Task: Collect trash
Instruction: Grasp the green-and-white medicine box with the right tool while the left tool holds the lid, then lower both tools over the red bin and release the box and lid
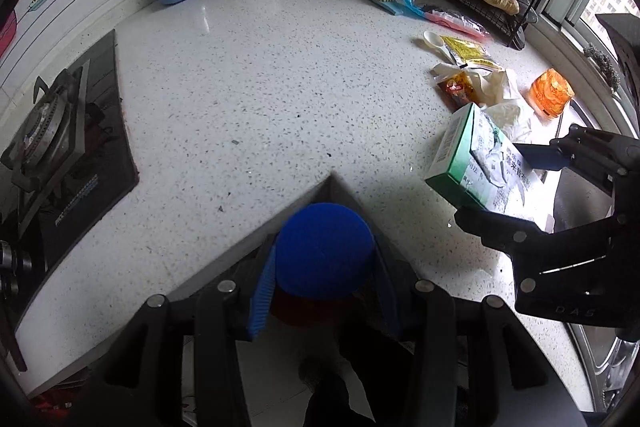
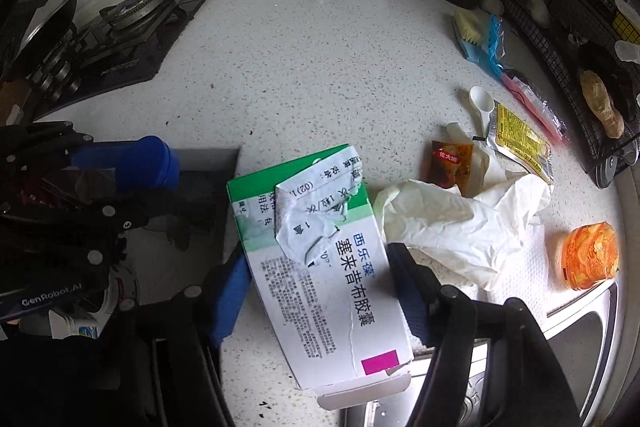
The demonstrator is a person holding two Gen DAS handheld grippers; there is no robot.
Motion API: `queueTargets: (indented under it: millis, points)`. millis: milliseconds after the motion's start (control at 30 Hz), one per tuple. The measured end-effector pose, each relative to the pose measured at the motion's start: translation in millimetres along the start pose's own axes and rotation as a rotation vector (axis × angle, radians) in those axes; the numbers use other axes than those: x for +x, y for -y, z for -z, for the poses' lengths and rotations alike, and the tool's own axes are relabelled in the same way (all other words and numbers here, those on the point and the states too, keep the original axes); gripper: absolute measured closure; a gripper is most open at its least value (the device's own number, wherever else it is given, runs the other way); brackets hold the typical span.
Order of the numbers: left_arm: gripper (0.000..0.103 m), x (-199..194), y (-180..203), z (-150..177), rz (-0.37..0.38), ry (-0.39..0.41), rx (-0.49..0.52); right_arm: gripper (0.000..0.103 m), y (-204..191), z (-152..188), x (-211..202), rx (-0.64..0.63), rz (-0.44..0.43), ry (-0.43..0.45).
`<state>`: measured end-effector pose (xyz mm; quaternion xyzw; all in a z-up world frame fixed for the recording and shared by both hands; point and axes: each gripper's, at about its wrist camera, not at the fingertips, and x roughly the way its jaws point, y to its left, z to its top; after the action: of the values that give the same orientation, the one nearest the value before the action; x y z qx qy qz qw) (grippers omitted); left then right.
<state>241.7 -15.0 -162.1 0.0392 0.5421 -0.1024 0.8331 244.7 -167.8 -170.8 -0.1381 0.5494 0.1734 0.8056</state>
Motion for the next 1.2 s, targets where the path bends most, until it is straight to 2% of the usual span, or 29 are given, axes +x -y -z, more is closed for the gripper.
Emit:
queueTargets:
  millis: [133,367,700,933,1200]
  points:
    - [0.06,-16.0,-15.2,17.5,0.004,0.021,-0.002,0.039,-37.0,7.8,-16.4,0.032,0.003,0.043]
    - [0.06,-36.4,-37.2,52.7,0.008,0.042,-0.002,0.039,-74.4,24.6,-29.6,0.055,0.032,0.101]
    - [0.06,-49.7,-58.7,102.9,0.006,0.044,-0.001,0.039,-111.8,58.7,-34.3,0.075,0.02,0.095]
    - [0.06,-32.9,-80.9,134.4,-0.008,0.015,-0.018,0.039,-136.2,71.7,-16.2,0.102,-0.049,0.096]
    - [0.06,25.5,-103.2,164.3,-0.014,-0.065,-0.08,0.04,-150.9,82.3,52.6,0.137,-0.095,0.059]
